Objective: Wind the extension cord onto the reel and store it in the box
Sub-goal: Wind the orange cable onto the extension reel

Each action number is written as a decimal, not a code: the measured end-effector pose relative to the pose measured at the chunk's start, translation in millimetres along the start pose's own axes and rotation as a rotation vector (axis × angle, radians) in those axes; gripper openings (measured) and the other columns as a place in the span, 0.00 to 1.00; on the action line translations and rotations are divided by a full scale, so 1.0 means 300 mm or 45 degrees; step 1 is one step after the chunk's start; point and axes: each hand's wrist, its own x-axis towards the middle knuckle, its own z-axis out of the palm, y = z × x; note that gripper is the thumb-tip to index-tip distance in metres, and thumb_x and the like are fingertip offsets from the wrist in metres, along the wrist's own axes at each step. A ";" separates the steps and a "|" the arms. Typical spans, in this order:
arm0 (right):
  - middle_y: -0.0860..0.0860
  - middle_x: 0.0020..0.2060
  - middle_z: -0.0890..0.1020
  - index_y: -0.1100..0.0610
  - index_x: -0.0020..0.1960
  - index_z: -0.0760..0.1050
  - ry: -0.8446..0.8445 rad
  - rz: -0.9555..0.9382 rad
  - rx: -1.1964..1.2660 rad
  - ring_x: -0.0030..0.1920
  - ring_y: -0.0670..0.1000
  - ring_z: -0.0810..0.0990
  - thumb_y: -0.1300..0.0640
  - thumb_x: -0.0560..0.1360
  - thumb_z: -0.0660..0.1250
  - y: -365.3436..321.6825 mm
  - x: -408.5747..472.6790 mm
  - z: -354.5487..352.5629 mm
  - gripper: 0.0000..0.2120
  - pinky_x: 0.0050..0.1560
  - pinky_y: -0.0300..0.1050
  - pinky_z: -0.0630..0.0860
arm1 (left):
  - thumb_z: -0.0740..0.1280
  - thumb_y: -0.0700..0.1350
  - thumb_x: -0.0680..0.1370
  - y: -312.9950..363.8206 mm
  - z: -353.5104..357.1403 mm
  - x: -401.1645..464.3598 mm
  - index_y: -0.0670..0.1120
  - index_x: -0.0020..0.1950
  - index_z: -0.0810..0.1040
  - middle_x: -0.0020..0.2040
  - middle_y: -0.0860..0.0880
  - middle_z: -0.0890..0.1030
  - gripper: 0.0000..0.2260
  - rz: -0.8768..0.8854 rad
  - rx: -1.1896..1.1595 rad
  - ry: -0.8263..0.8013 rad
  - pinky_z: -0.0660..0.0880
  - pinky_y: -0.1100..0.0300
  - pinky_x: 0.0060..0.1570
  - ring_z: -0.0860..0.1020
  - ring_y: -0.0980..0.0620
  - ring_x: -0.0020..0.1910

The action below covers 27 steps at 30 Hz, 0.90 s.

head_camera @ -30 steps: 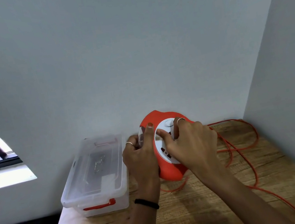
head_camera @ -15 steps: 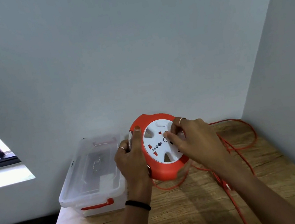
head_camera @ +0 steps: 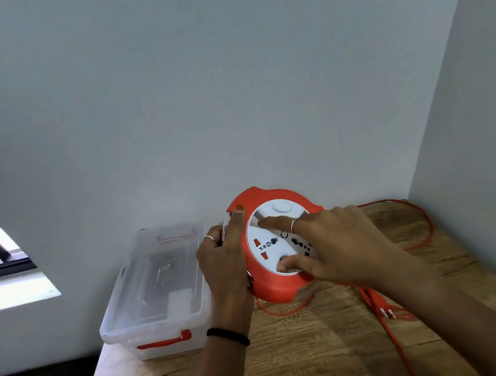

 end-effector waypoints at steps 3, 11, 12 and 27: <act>0.48 0.32 0.83 0.41 0.68 0.70 0.082 0.023 -0.094 0.28 0.51 0.79 0.31 0.69 0.56 0.000 0.003 0.026 0.30 0.28 0.38 0.58 | 0.70 0.50 0.74 -0.001 -0.001 -0.004 0.42 0.37 0.78 0.30 0.49 0.82 0.12 0.005 0.031 -0.015 0.78 0.59 0.32 0.80 0.53 0.28; 0.50 0.21 0.77 0.50 0.62 0.77 0.314 0.266 -0.040 0.20 0.54 0.75 0.33 0.69 0.57 -0.050 -0.009 0.075 0.30 0.24 0.39 0.67 | 0.70 0.48 0.75 0.005 0.027 -0.021 0.44 0.35 0.76 0.29 0.50 0.82 0.12 0.066 0.028 -0.003 0.77 0.62 0.28 0.81 0.53 0.29; 0.50 0.23 0.78 0.51 0.62 0.77 0.333 0.330 -0.038 0.22 0.55 0.76 0.33 0.69 0.58 -0.064 -0.009 0.077 0.30 0.25 0.39 0.67 | 0.70 0.48 0.75 0.003 0.032 -0.022 0.44 0.35 0.76 0.30 0.50 0.82 0.12 0.059 0.021 0.004 0.78 0.62 0.28 0.81 0.53 0.30; 0.51 0.57 0.81 0.46 0.73 0.63 0.276 0.946 0.411 0.57 0.56 0.79 0.31 0.72 0.59 -0.135 0.031 0.095 0.33 0.52 0.49 0.74 | 0.67 0.56 0.75 -0.033 0.054 -0.027 0.47 0.35 0.71 0.36 0.47 0.78 0.16 0.369 0.385 0.149 0.77 0.53 0.38 0.78 0.51 0.37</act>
